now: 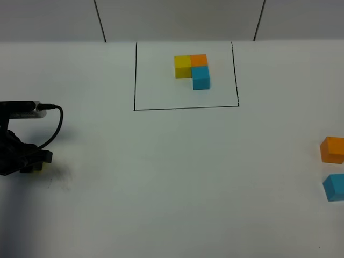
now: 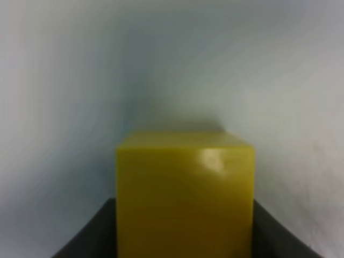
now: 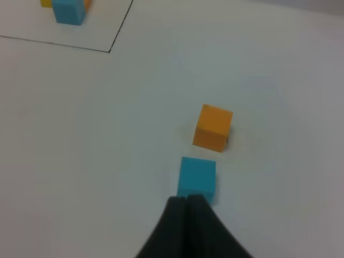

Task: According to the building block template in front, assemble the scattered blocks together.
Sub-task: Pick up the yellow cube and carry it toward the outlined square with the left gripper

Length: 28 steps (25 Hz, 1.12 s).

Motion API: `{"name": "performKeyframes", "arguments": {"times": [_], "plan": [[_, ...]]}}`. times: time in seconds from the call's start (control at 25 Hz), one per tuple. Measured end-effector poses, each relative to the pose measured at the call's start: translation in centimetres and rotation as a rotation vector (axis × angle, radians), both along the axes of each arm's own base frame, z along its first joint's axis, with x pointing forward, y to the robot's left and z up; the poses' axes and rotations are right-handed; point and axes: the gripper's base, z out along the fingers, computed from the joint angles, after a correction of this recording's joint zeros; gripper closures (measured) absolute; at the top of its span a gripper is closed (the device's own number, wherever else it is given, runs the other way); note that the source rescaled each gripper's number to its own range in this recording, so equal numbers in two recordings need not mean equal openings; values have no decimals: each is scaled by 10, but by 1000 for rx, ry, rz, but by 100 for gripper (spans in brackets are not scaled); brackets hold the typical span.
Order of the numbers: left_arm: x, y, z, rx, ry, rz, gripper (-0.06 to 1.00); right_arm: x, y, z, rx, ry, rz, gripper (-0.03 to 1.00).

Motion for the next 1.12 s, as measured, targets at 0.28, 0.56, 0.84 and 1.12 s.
{"name": "performKeyframes", "arguments": {"times": [0.28, 0.56, 0.84, 1.12], "plan": [[0, -1, 0, 1, -2, -6, 37, 0, 0, 0, 0, 0, 0, 97], [-7, -14, 13, -18, 32, -63, 37, 0, 0, 0, 0, 0, 0, 97], [-22, -21, 71, -31, -68, -117, 37, 0, 0, 0, 0, 0, 0, 97], [-45, -25, 104, 18, -137, -399, 37, 0, 0, 0, 0, 0, 0, 97]]}}
